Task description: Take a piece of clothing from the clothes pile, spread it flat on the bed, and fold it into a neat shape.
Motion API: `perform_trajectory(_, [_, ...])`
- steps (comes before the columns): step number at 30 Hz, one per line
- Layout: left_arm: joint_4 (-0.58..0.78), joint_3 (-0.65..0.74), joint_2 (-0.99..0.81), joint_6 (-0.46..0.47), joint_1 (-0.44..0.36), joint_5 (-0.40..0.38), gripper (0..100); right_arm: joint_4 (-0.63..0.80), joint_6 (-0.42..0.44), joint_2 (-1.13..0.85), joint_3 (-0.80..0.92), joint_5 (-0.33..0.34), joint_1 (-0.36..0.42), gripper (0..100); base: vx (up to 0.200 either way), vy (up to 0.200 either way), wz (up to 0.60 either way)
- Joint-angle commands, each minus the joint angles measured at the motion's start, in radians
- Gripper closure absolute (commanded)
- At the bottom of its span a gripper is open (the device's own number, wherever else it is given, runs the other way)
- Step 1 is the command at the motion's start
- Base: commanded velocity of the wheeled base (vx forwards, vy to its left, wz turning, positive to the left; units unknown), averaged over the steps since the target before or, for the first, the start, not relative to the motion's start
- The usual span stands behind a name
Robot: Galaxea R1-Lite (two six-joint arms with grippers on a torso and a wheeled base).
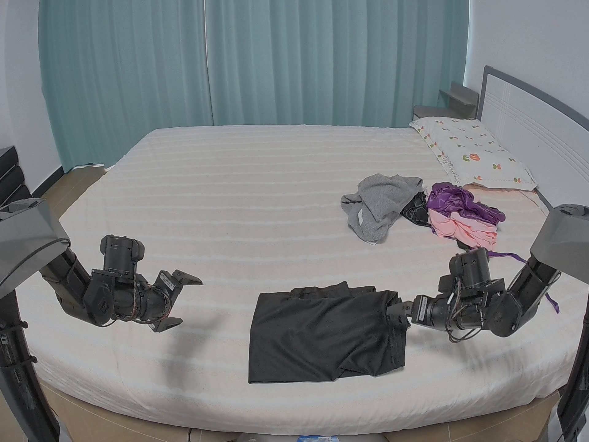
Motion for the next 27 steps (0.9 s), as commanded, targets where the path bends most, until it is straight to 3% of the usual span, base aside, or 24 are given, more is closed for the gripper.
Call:
perform_trajectory(1, [0.001, 0.0, 0.004, 0.0, -0.005, 0.002, 0, 0.006, 0.071, 0.148, -0.178, -0.004, 0.004, 0, 0.0, 0.0, 0.0])
perform_trajectory(12, [-0.001, 0.0, 0.01, 0.0, -0.01, 0.03, 0, 0.085, 0.092, 0.298, -0.434, -0.004, -0.022, 0, 0.0, 0.0, 0.0])
perform_trajectory(23, [-0.001, -0.002, 0.022, -0.001, -0.031, 0.07, 0, 0.074, 0.092, 0.346, -0.483, -0.004, -0.036, 0, 0.0, 0.0, 0.0])
perform_trajectory(24, [-0.001, -0.002, 0.022, 0.0, -0.031, 0.07, 0, 0.072, 0.094, 0.349, -0.483, -0.004, -0.038, 100, 0.0, 0.0, 0.0])
perform_trajectory(27, [-0.001, -0.003, 0.024, 0.0, -0.033, 0.07, 0, 0.071, 0.094, 0.35, -0.485, -0.004, -0.038, 100, 0.0, 0.0, 0.0])
